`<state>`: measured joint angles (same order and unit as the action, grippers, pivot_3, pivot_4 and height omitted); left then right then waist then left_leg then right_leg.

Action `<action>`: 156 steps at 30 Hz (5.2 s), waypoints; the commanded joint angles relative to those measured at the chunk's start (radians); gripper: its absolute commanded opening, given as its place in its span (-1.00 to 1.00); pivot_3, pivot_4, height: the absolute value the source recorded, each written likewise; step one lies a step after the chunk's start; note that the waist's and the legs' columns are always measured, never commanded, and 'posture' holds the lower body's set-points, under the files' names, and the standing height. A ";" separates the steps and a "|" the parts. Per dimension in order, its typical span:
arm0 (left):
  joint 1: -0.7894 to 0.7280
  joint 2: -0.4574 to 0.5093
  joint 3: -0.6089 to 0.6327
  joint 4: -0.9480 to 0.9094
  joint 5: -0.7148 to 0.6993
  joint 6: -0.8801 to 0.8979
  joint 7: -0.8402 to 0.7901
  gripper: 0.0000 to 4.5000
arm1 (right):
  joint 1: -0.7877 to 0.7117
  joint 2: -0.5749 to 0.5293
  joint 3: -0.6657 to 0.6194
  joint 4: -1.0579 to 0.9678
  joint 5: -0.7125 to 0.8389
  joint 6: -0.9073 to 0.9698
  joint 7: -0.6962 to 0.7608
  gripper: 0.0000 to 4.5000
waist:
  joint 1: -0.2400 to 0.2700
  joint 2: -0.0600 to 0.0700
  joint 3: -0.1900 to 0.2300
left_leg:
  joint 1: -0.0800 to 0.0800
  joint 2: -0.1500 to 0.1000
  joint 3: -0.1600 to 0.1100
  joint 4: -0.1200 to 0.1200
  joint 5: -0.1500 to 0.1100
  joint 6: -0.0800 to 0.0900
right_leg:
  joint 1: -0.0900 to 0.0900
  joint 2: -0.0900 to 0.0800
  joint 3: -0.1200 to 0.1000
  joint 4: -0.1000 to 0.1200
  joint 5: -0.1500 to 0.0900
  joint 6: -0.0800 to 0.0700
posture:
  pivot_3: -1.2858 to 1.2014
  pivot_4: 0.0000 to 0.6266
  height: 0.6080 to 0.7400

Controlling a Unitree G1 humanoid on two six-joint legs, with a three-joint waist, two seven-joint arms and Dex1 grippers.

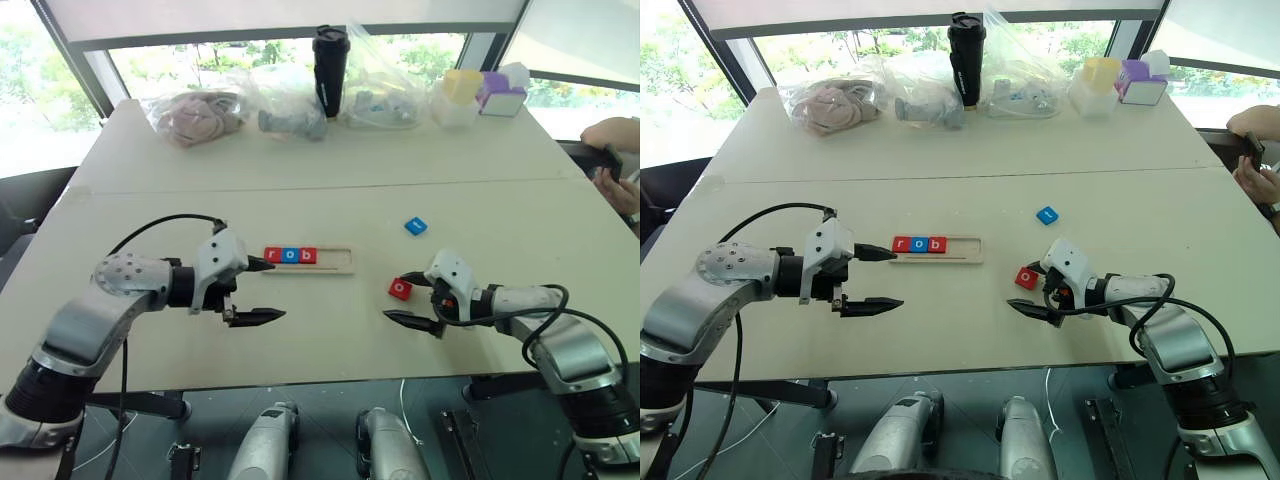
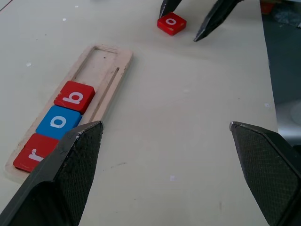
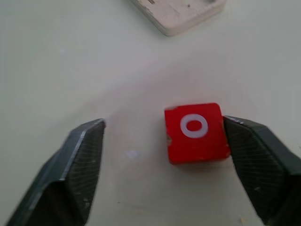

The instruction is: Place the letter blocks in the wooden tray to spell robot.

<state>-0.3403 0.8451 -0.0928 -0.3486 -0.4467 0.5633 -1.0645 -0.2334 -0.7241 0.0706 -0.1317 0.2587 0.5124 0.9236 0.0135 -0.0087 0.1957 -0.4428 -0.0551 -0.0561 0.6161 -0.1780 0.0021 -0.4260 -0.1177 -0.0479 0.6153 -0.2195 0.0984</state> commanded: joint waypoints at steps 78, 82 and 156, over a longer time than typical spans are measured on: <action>0.118 0.082 0.234 -0.002 -0.013 0.013 0.108 1.00 | -0.770 0.342 0.209 0.927 -0.392 -0.595 0.146 0.97 | -0.038 0.000 0.000 | 0.007 0.000 0.001 -0.003 0.004 -0.007 | -0.003 0.005 0.006 0.015 0.005 0.006 | 0.03 -0.52 1.00; 0.107 0.079 0.228 0.004 -0.010 0.012 0.107 1.00 | -0.773 0.356 0.208 0.947 -0.401 -0.598 0.113 0.97 | -0.041 0.000 0.000 | 0.007 0.001 0.001 -0.003 0.004 -0.007 | -0.004 0.006 0.007 0.015 0.005 0.006 | 0.03 -0.52 1.00; -0.056 -0.030 0.106 0.023 0.008 0.011 0.118 1.00 | -0.640 0.284 -0.067 0.899 -0.253 -0.138 -0.318 -0.48 | -0.030 0.000 0.000 | 0.008 0.001 0.004 -0.001 0.005 -0.006 | -0.001 0.005 0.008 0.014 0.005 0.006 | 0.03 -0.52 1.00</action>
<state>-0.3795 0.8163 0.0040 -0.3163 -0.4436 0.5965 -0.9509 -0.8634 -0.4310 0.0096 0.7784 0.0083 0.3615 0.6216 -0.0165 -0.0092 0.1958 -0.4344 -0.0542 -0.0525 0.6150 -0.1732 -0.0040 -0.4270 -0.1126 -0.0395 0.6298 -0.2148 0.1041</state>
